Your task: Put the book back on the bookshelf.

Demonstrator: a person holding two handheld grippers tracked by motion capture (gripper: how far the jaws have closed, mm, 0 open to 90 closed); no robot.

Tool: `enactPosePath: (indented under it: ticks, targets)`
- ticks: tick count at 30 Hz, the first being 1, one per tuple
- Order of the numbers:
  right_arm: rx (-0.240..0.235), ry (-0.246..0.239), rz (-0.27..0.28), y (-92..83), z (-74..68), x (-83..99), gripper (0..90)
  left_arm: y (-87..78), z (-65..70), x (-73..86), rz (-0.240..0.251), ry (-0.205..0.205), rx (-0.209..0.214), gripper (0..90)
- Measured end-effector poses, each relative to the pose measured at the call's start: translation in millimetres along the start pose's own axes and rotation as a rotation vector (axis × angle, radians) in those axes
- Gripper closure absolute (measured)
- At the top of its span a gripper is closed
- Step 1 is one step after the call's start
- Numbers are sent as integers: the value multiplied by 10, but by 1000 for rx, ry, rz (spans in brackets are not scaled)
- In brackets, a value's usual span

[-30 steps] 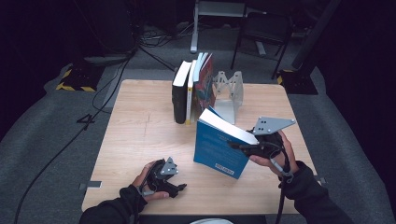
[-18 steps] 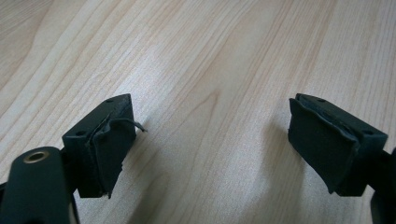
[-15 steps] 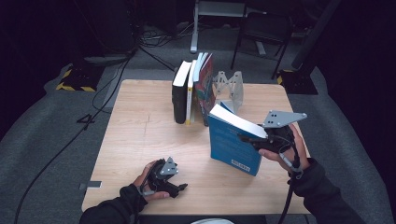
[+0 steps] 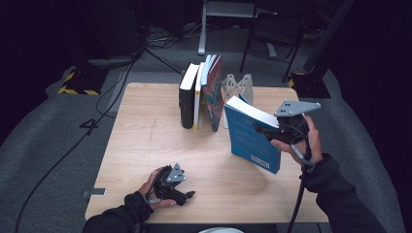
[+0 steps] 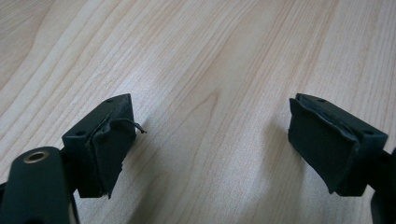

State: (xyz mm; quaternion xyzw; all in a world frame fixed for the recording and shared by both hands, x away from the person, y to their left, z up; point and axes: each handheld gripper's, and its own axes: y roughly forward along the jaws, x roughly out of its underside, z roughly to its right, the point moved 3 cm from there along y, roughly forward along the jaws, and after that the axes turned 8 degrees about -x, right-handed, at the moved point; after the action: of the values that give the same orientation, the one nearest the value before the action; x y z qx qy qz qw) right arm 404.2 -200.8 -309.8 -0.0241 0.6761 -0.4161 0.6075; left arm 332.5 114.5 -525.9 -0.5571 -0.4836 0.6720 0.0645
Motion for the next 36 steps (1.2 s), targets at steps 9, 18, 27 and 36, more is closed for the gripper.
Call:
enactPosePath:
  ticks: [9, 18, 27, 36]
  targets:
    - [38, 36, 18, 69, 223, -118, 603, 4, -6, -3, 1, 5, 4, 151]
    - [97, 82, 46, 169, 423, -254, 603, 7, -6, -5, 3, 4, 7, 151]
    - [127, 111, 74, 295, 568, -341, 602, 8, -7, -5, 4, 5, 9, 150]
    - [171, 136, 102, 429, 735, -512, 603, 8, -7, -5, 5, 5, 9, 151]
